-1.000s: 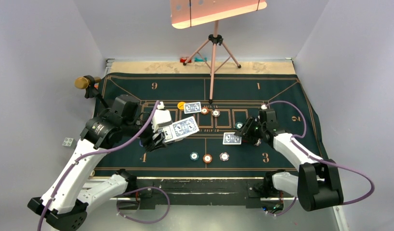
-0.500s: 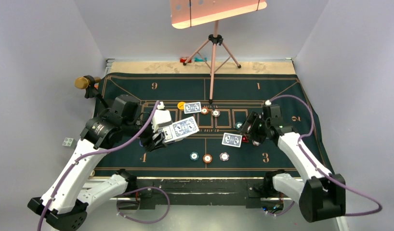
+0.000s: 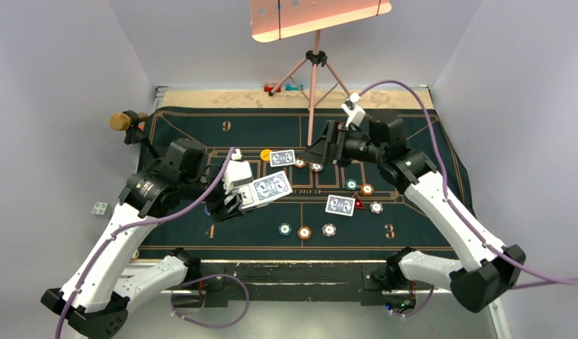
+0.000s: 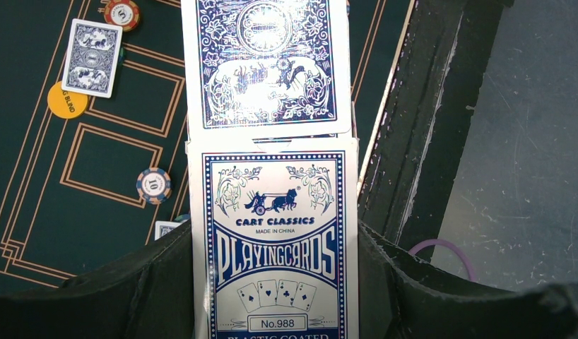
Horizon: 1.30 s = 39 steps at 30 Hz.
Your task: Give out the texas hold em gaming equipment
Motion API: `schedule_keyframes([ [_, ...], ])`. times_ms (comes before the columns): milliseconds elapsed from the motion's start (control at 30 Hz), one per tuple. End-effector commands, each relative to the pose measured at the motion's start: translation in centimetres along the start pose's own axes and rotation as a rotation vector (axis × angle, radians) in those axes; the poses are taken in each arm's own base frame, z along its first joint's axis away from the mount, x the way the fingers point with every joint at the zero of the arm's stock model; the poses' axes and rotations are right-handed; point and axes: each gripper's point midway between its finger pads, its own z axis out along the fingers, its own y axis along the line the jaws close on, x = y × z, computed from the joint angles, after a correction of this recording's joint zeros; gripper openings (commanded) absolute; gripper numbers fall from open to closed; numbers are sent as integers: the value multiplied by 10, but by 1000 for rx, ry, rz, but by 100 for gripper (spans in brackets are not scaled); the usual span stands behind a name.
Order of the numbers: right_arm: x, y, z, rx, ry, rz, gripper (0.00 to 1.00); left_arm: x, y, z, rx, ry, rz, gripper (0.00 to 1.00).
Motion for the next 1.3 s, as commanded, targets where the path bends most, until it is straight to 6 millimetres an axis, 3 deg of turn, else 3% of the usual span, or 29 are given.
schedule_keyframes([
  [0,6,47,16,-139,68,-60,93,-18,2,-8,-14,-65,46,0],
  [200,31,59,42,-147,170,-106,95,-18,1,-9,-17,-65,49,0],
  [467,62,72,60,-206,261,-118,97,-19,1,-9,-17,-68,50,0],
  [767,85,58,70,-185,322,-84,98,-19,2,-9,-19,-69,49,0],
  [1000,91,51,69,-165,333,-82,98,-20,2,-9,-20,-72,50,0],
  [1267,95,49,67,-158,361,-68,77,-22,1,-10,-18,-77,49,0],
])
